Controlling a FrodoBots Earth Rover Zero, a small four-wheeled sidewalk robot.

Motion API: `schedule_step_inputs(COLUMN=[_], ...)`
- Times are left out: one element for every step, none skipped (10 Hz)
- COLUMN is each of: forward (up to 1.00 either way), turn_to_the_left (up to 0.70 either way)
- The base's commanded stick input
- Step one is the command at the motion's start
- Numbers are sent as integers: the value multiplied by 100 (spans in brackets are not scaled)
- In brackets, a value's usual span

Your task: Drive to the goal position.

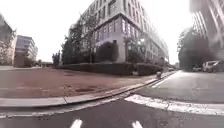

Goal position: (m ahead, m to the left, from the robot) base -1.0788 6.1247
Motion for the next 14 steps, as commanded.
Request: schedule_step_inputs(forward=[70,70,70,70,70,70,70,70,70,70,70,70,70,70], turn_to_the_left=[0,0,0,0,0,0,0,0,0,0,0,0,0,6])
